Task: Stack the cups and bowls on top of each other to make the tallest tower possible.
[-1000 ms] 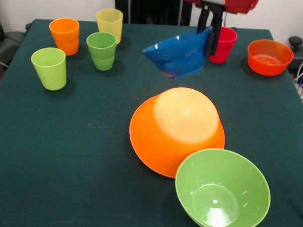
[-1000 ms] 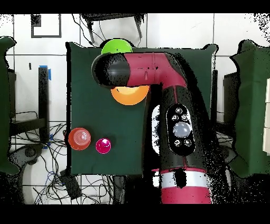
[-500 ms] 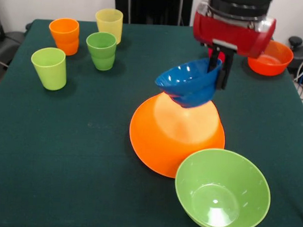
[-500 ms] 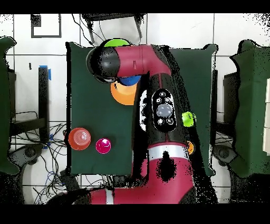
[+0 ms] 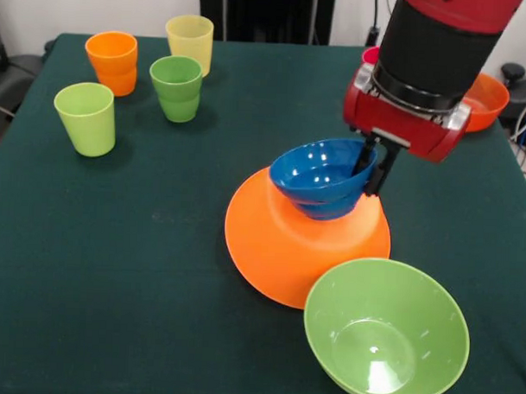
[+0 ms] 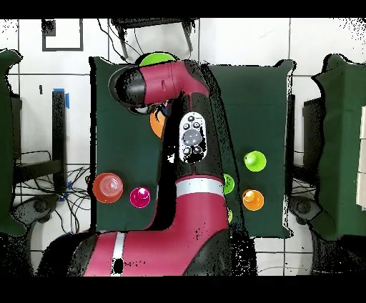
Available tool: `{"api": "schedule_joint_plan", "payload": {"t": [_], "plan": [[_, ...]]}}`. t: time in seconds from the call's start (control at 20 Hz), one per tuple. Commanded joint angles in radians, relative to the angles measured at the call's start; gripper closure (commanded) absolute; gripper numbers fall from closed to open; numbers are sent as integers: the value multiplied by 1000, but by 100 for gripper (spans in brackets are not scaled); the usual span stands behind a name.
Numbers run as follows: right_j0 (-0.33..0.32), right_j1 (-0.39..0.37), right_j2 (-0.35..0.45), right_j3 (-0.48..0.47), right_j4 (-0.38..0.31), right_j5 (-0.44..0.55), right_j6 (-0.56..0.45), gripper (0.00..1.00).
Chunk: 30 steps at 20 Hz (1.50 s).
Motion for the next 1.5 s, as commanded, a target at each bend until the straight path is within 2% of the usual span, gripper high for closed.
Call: {"api": "schedule_joint_plan", "payload": {"t": [0.05,0.3,0.5,0.65,0.9,1.1,1.3,1.5], "plan": [[50,55,-114,-85,-156,45,22,100],[90,75,-172,-89,-172,27,64,100],[75,69,-141,-31,-88,67,28,100],[63,83,-124,-15,-28,92,56,100],[63,106,-124,15,93,143,194,100],[50,136,-118,-16,185,222,199,100],[65,169,-147,-74,222,280,212,100],[76,194,-178,-106,237,289,200,100]]}}
